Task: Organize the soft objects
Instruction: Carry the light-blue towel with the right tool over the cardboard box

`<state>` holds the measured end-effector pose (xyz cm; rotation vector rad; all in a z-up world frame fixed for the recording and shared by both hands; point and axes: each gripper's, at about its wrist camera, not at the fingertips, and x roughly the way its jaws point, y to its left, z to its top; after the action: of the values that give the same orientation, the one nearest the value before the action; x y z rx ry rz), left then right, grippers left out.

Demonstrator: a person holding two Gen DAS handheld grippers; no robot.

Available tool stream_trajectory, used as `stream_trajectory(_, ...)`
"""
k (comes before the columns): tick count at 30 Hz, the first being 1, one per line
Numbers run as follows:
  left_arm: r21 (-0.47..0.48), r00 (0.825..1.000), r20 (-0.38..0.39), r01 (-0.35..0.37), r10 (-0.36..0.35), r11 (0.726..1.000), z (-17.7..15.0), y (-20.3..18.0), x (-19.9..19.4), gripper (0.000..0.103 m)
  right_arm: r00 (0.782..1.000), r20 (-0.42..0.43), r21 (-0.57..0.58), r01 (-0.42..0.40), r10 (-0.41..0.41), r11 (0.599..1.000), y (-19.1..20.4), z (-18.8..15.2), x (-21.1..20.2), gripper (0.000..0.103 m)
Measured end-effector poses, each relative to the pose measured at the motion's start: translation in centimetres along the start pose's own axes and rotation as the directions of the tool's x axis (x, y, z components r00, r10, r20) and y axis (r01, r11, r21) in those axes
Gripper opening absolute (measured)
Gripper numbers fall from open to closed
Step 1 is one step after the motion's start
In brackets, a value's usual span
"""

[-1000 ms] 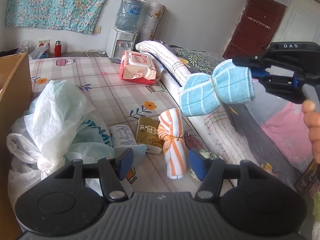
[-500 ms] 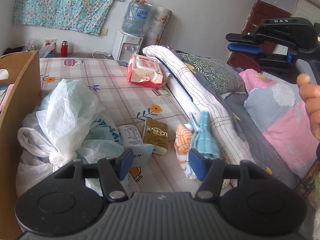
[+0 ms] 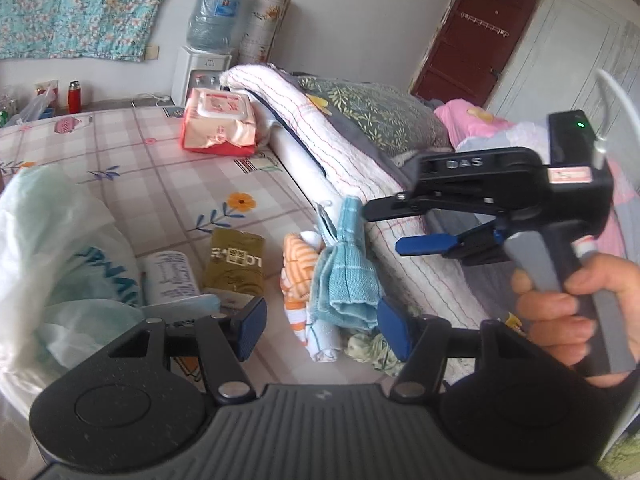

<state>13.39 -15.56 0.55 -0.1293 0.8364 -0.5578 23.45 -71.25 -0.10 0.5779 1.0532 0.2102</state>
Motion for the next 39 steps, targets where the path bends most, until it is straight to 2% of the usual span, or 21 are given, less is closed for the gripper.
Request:
stream_trajectory(2, -0.004, 1.0, -0.018, -0.006, 0.006, 1.0, -0.2, -0.1, 0.8, 0.062, 1.0, -0.019, -0.014, 0.019, -0.019, 1.0, -0.2, 0.1, 1.7, 0.071)
stream_trajectory(6, -0.013, 0.999, -0.046, -0.017, 0.017, 1.0, -0.6, 0.3, 1.9, 0.062, 0.994, -0.105, -0.021, 0.013, -0.016, 1.0, -0.4, 0.4, 5.3, 0.072)
stream_trajectory(8, -0.017, 0.998, -0.056, -0.023, 0.022, 1.0, -0.6, 0.6, 2.2, 0.062, 0.993, -0.117, -0.017, -0.001, -0.001, 1.0, -0.8, 0.1, 6.3, 0.064)
stream_trajectory(9, -0.02, 0.998, -0.057, -0.023, 0.022, 1.0, -0.5, 0.7, 2.3, 0.062, 0.994, -0.105, -0.015, -0.006, 0.005, 1.0, -0.9, 0.0, 6.4, 0.053)
stream_trajectory(10, -0.023, 0.998, -0.056, -0.022, 0.02, 1.0, -0.5, 0.8, 2.4, 0.062, 0.995, -0.094, -0.005, -0.017, 0.016, 1.0, -1.1, 0.0, 6.2, 0.045)
stream_trajectory(13, -0.035, 0.999, -0.049, -0.008, 0.006, 0.999, -0.3, 1.0, 2.3, 0.065, 0.998, -0.041, 0.022, -0.055, 0.056, 0.998, -1.5, 0.0, 4.5, 0.035)
stream_trajectory(16, -0.042, 0.999, -0.024, 0.021, -0.022, 0.999, 0.2, 0.7, 2.0, 0.075, 0.988, 0.022, 0.023, -0.153, 0.153, 0.988, -1.1, 0.4, 1.8, 0.034)
stream_trajectory(19, -0.045, 0.998, 0.023, 0.065, -0.064, 0.997, 0.7, -0.1, 1.2, 0.084, 0.97, 0.068, -0.036, -0.233, 0.235, 0.972, 0.5, 0.4, -0.6, 0.034)
stream_trajectory(21, -0.042, 0.996, 0.055, 0.079, -0.077, 0.996, 0.9, -0.5, 0.6, 0.085, 0.967, 0.057, -0.069, -0.246, 0.25, 0.967, 1.5, 0.2, -1.1, 0.034)
stream_trajectory(23, -0.039, 0.995, 0.077, 0.071, -0.068, 0.997, 1.1, -0.8, 0.0, 0.084, 0.964, 0.015, -0.055, -0.263, 0.264, 0.963, 1.8, -0.2, -0.7, 0.034)
stream_trajectory(26, -0.033, 0.993, 0.107, 0.059, -0.055, 0.998, 1.0, -0.8, -1.3, 0.075, 0.955, -0.039, -0.016, -0.294, 0.293, 0.956, 2.3, -0.9, 0.0, 0.034)
stream_trajectory(28, -0.032, 0.992, 0.121, 0.05, -0.046, 0.998, 1.0, -0.6, -2.3, 0.063, 0.949, -0.057, -0.025, -0.313, 0.311, 0.949, 3.4, -1.6, -0.2, 0.034)
stream_trajectory(32, -0.03, 0.982, 0.186, 0.022, -0.016, 0.999, 0.8, 0.6, -5.8, 0.054, 0.928, -0.094, -0.081, -0.369, 0.361, 0.926, 7.4, -2.6, -0.9, 0.034)
stream_trajectory(36, -0.056, 0.96, 0.269, -0.064, 0.077, 0.996, 0.5, 2.8, -10.2, 0.042, 0.894, -0.151, -0.16, -0.443, 0.422, 0.882, 13.9, -3.3, -0.9, 0.035)
stream_trajectory(39, -0.125, 0.933, 0.318, -0.136, 0.17, 0.983, 0.0, 5.7, -14.0, 0.032, 0.857, -0.227, -0.206, -0.506, 0.463, 0.837, 19.9, -4.5, 0.7, 0.035)
